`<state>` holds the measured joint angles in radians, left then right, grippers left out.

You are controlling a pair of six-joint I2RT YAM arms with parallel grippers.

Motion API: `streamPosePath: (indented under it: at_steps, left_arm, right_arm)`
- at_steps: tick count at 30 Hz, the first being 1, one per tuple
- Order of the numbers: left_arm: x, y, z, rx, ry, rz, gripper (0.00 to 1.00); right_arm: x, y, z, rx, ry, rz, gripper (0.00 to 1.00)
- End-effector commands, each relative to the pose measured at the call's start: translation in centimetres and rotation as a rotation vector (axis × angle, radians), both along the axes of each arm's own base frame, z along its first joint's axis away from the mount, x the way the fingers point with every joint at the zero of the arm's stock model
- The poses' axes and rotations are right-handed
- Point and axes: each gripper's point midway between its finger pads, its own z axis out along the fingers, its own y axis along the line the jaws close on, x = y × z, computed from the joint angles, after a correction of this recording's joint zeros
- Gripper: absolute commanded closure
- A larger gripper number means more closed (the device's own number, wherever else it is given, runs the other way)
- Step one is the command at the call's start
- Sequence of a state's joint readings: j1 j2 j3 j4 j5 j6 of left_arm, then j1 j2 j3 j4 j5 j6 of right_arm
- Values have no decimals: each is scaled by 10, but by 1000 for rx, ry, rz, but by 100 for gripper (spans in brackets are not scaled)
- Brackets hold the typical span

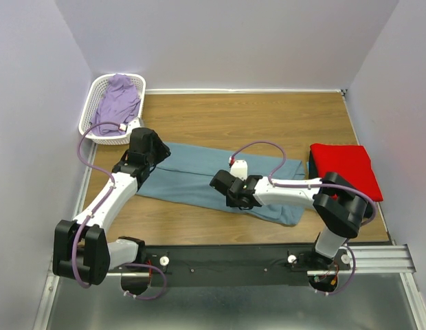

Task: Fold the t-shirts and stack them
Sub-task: Fold the tshirt

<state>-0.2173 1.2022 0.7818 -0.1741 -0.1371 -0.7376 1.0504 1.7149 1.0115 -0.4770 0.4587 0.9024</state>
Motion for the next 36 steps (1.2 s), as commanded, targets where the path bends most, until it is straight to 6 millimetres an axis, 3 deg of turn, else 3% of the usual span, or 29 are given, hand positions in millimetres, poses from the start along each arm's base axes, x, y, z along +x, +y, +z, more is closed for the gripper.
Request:
streamPosePath:
  at_steps: [1, 6, 11, 14, 18, 24, 28, 31, 36]
  left_arm:
    - [-1, -1, 3, 1, -10, -21, 43]
    - [-1, 0, 1, 3, -7, -23, 43]
    - [-1, 0, -3, 3, 0, -24, 43]
    - [-1, 0, -6, 2, 6, -25, 43]
    - [-1, -1, -8, 1, 7, -35, 43]
    - [-2, -5, -26, -7, 44, -51, 43]
    - [-3, -7, -42, -14, 85, -55, 43]
    - [-5, -10, -52, -15, 104, -60, 43]
    - [-10, -25, -55, -4, 102, -97, 43]
  right_arm:
    - [5, -3, 10, -13, -40, -35, 75]
    - [8, 3, 32, 29, -67, -24, 87]
    - [9, 21, 55, 97, -67, 28, 94]
    - [9, 26, 56, 106, -59, 36, 95]
    - [6, 25, 42, 85, -29, 36, 95]
    - [2, 17, 37, 80, -24, 13, 70]
    - [1, 5, 47, 91, -58, -8, 49]
    - [-2, -12, 54, 110, -78, -42, 47]
    - [5, -64, 49, 124, -69, -166, 48]
